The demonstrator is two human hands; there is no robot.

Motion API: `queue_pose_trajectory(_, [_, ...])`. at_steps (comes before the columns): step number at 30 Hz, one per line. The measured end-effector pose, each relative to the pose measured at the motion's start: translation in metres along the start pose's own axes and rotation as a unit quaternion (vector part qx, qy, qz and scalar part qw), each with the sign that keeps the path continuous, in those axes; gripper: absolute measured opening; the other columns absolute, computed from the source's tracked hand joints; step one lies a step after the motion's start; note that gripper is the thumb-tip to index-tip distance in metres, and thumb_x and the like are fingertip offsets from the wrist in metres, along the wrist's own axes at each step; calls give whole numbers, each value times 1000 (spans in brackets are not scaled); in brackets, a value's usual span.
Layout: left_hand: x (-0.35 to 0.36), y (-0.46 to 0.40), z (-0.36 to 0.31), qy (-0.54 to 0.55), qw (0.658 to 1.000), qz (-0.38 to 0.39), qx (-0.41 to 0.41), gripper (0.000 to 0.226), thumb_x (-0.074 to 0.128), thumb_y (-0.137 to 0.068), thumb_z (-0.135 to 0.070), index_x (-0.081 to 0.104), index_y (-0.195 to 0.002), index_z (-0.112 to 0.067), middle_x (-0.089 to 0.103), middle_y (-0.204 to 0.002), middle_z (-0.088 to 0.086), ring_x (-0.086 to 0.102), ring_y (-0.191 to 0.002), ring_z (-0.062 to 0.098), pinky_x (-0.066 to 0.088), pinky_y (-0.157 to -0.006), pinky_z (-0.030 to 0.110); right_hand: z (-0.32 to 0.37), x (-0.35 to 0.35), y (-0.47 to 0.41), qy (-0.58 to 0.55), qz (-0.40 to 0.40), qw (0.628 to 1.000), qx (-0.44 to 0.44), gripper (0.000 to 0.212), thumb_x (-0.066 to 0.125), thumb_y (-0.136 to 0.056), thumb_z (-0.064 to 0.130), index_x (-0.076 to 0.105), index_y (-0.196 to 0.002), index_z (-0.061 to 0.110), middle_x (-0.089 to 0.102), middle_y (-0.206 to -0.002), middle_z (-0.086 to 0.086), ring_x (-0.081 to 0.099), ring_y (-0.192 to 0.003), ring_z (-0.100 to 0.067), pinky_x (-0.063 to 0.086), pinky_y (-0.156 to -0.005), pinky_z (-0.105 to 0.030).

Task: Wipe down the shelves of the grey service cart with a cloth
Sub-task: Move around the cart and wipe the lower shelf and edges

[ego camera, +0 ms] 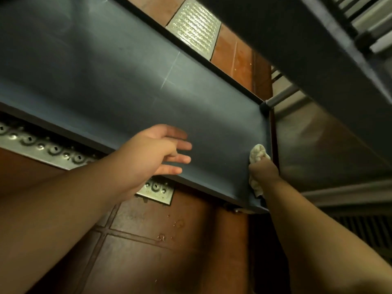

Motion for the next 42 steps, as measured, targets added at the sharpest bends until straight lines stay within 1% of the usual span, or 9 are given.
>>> queue_pose_trajectory(3, [7, 11, 1, -25, 1000, 10, -8, 39, 45, -87, 8, 63, -111, -16, 71, -107, 4, 72, -91, 19, 58, -83, 41, -3, 2, 25, -3, -23, 999, 22, 63, 59, -86, 28, 39, -145, 15, 47, -142, -14, 46, -128, -37, 33, -106, -45])
queue_pose_trajectory(9, [14, 16, -20, -55, 998, 10, 8, 40, 43, -87, 11, 61, -114, -13, 71, -107, 5, 72, -92, 20, 58, -83, 41, 41, 22, 70, -4, -32, 999, -43, 68, 52, -81, 33, 37, -147, 23, 35, -152, -11, 37, -130, -42, 37, -101, -48])
queue_pose_trajectory(16, [-28, 20, -36, -60, 997, -42, 21, 43, 37, -87, 13, 57, -119, -8, 69, -110, 11, 70, -96, 26, 55, -84, 42, 160, 43, 129, -5, -13, 988, -156, 74, 56, -84, 32, 27, -152, 24, 27, -157, -11, 31, -137, -39, 27, -112, -42])
queue_pose_trajectory(23, [-74, 29, -41, -59, 991, -117, 21, 42, 35, -88, 12, 58, -117, -7, 69, -111, 13, 69, -96, 29, 55, -84, 42, 272, 88, 194, 70, 46, 931, -356, 68, 40, -77, 54, 36, -142, 35, 38, -151, -5, 40, -131, -33, 36, -95, -46])
queue_pose_trajectory(27, [-85, 39, -45, -73, 988, -133, 23, 40, 35, -89, 11, 59, -114, -9, 68, -110, 12, 69, -96, 28, 55, -82, 41, 255, 74, 195, 49, 0, 924, -379, 71, 59, -83, 31, 31, -148, 33, 34, -153, -4, 40, -121, -36, 42, -97, -41])
queue_pose_trajectory(32, [-82, 35, -43, -87, 988, -123, 25, 39, 36, -89, 10, 60, -112, -12, 69, -110, 10, 69, -94, 26, 56, -81, 40, 199, 55, 163, 78, -12, 936, -343, 71, 53, -86, 22, 27, -150, 38, 29, -156, 4, 42, -118, -36, 44, -93, -40])
queue_pose_trajectory(37, [-79, 35, -36, -107, 989, -98, 1, 40, 38, -89, 11, 59, -114, -11, 68, -110, 10, 70, -94, 26, 57, -81, 41, 75, 21, 112, 87, -18, 980, -176, 78, 55, -84, 24, 22, -154, 34, 25, -160, -1, 41, -129, -37, 41, -105, -43])
queue_pose_trajectory(40, [-105, 43, -50, -142, 985, -98, -12, 37, 41, -89, 11, 59, -112, -11, 69, -108, 10, 71, -90, 25, 58, -71, 36, 19, 7, 96, 93, -22, 991, -98, 79, 54, -85, 23, 19, -155, 29, 21, -162, -1, 26, -146, -23, 32, -109, -42])
queue_pose_trajectory(42, [-133, 54, -68, -180, 978, -102, -15, 33, 42, -90, 10, 58, -110, -10, 68, -109, 11, 71, -87, 25, 59, -64, 34, 14, 8, 92, 75, -19, 995, -60, 77, 56, -84, 24, 25, -154, 26, 27, -159, -4, 28, -145, -25, 34, -106, -43])
Point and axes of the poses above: each hand's wrist, its own y-axis away from the middle knuckle, its own x-axis out of the palm, z = x × y, the point moved 2 cm from there along -y, towards the middle knuckle
